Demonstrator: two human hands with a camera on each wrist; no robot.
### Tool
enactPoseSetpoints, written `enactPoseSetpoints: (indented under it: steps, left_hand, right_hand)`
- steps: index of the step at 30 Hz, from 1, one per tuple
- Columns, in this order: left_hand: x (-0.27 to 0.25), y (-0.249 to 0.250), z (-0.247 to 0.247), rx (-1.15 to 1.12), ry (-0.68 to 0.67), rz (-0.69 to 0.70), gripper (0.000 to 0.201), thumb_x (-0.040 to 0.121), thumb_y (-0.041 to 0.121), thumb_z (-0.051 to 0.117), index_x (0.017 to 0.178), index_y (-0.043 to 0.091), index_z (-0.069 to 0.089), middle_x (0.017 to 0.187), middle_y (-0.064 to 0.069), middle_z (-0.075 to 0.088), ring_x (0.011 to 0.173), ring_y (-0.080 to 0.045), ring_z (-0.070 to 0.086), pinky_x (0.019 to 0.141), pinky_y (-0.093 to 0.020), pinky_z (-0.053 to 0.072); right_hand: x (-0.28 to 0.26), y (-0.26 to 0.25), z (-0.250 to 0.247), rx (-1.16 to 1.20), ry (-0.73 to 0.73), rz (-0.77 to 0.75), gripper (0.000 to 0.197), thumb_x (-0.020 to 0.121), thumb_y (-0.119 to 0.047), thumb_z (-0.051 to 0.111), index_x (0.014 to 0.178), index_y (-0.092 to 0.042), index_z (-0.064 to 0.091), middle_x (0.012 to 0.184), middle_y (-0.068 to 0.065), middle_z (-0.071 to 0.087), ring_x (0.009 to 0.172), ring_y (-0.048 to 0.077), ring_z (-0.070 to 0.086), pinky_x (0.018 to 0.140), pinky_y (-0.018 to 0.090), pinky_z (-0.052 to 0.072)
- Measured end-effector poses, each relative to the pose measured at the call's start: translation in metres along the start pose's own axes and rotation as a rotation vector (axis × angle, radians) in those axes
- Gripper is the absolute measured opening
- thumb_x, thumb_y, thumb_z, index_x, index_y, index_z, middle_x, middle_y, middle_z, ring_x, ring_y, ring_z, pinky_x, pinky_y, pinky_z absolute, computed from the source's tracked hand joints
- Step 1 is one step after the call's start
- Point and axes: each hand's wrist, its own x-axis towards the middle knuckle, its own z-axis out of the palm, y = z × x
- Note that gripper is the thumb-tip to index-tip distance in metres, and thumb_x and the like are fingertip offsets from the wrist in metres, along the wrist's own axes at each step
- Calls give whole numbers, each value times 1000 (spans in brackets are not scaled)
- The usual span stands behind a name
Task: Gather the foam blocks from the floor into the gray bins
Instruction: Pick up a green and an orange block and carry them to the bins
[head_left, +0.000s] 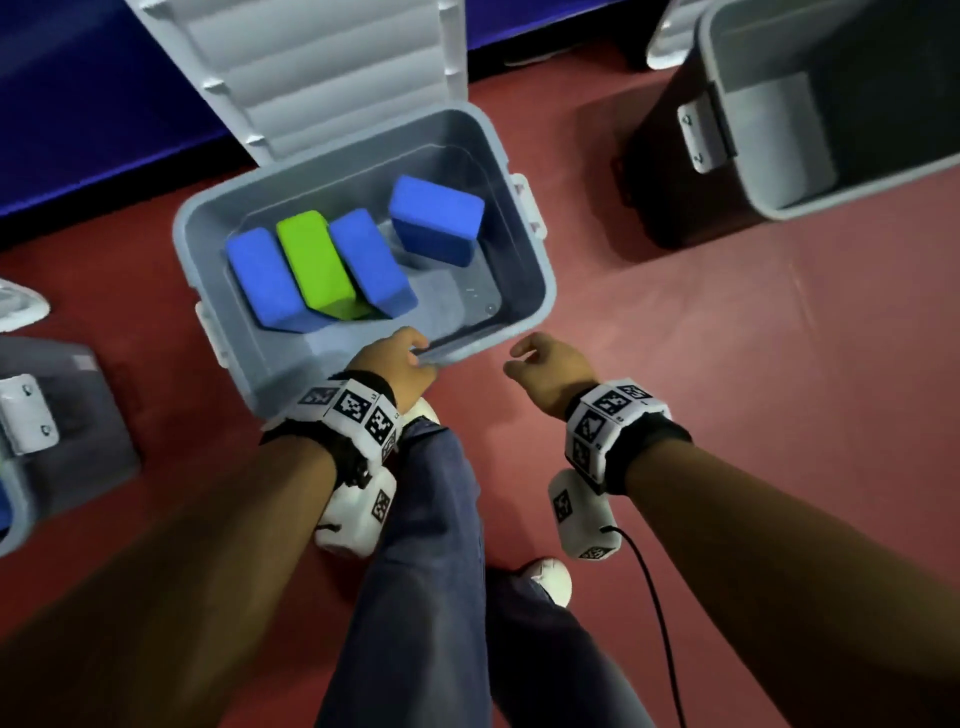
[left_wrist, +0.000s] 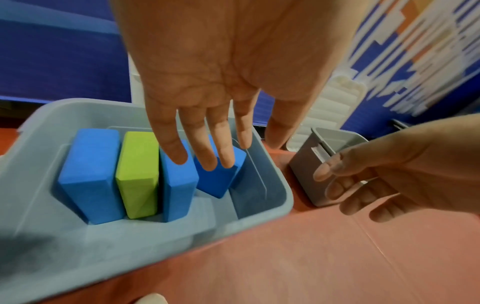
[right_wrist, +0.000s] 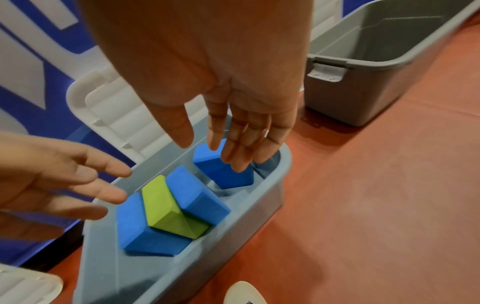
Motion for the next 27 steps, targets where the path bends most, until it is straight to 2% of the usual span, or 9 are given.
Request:
enactPoseSetpoints:
  steps: [4,8,11,14,19,22,24,26,27]
  left_hand:
    - [-35,33,69,107,-40,58,34,89,20,57,122,18,54,118,-5,62,111,-25,56,95,-28,38]
    - [-69,69,150,238,-131,168,31,90,20,56,121,19,55,117,-5,62,107,-26,58,97,-31,42]
    - [-100,95,210,337,-209,237,30,89,21,56,119,21,55,116,-2,63,104,-26,60,94,-31,45]
    - [-135,116,261,431,-312,315,33,90,21,55,123,20,54,116,0,62,103,-24,59,87,-25,41]
    - [-177,128,324,593,-492,391,32,91,20,56,123,16,54,117,-6,63,105,-25,59,90,-27,41]
    - [-178,124,347,725,-576,389,32,92,20,55,123,12,55,120,-8,60,109,-24,57,86,-23,38]
    - [-174,120,352,778,-562,402,29,91,21,56,120,13,57,119,-7,61,108,-23,57,78,-20,36]
    - [-173,124,355,817,-533,435,27,90,21,57,117,15,59,117,-4,62,106,-22,57,75,-18,35]
    - [-173,129,356,837,-525,452,27,90,21,57,116,16,59,117,-4,62,106,-22,57,77,-19,36]
  right_hand:
    - [-44,100,-18,145,66,109,29,91,-24,57,117,-11,58,104,7,59,87,19,48,71,21,33]
    - [-98,214,-30,287,137,264,28,90,-27,57,114,-13,59,109,12,65,91,24,57,71,25,37]
    - [-144,288,-31,372,194,364,26,90,-26,56,113,-13,60,107,11,66,92,25,58,72,25,37]
    - [-183,344,-21,481,242,446,23,90,-26,56,109,-15,60,105,9,66,97,26,60,75,26,42]
    - [-217,399,24,746,326,528,4,89,-22,56,87,-19,54,92,8,63,86,26,58,83,36,48]
    - [-234,419,58,865,399,598,18,90,-25,55,73,-22,50,95,17,68,89,35,62,86,42,49]
    - [-243,427,78,945,411,653,16,88,-25,56,73,-21,52,89,16,67,87,36,63,78,38,51]
    - [-254,435,90,1033,436,699,18,88,-22,56,70,-22,52,79,7,63,78,28,61,62,27,43]
    - [-260,439,93,1068,454,716,20,89,-21,55,69,-22,52,77,4,61,75,24,59,57,25,39]
